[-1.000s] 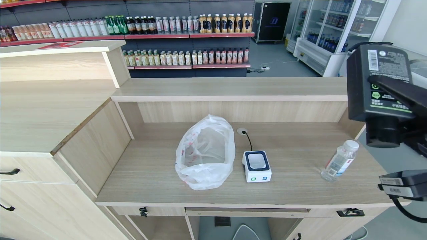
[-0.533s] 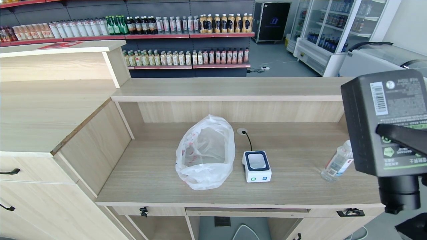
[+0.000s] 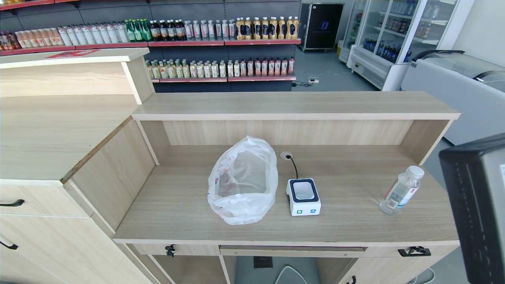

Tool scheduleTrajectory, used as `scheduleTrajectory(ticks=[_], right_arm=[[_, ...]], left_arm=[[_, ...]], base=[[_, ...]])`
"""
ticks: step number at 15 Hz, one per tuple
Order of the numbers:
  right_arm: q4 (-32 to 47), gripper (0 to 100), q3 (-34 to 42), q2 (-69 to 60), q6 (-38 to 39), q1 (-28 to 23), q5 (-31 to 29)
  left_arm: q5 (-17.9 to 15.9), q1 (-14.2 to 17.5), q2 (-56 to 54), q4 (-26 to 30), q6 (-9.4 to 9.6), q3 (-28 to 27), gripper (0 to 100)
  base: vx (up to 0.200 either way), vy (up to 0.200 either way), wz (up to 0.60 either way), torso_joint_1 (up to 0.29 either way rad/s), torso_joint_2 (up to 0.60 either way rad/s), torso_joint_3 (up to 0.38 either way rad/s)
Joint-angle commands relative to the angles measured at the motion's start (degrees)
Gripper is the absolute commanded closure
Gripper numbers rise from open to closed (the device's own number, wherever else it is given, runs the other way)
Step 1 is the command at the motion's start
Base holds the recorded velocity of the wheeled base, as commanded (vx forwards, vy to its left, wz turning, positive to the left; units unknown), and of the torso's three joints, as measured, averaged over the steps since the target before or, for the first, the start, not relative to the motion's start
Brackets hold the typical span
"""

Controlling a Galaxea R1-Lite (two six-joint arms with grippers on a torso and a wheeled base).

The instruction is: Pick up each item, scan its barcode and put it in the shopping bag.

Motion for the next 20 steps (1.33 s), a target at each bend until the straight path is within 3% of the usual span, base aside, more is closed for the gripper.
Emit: scheduleTrajectory(ticks=[1,15,17,20], right_arm=[[0.0,100,-0.1,-1.2,0.0,0.6,0.0],[0.0,100,-0.5,-0.8,1.3,0.2,0.1],[-0.3,100,-3.6,2.0,15.3,-2.8,-3.9],[-0.2,100,-3.8,4.1,51.7,-9.8,-22.9]], left_arm=[[0.1,0.0,0.0,0.0,-0.03,0.0,0],[0.0,0.0,0.0,0.0,-0.03,0.0,0],[0.1,0.0,0.0,0.0,-0.03,0.0,0],[0.1,0.0,0.0,0.0,-0.03,0.0,0]], base=[[0.000,0.000,0.00,0.000,0.00,0.000],[0.000,0.000,0.00,0.000,0.00,0.000],[0.000,0.000,0.00,0.000,0.00,0.000],[0.000,0.000,0.00,0.000,0.00,0.000]])
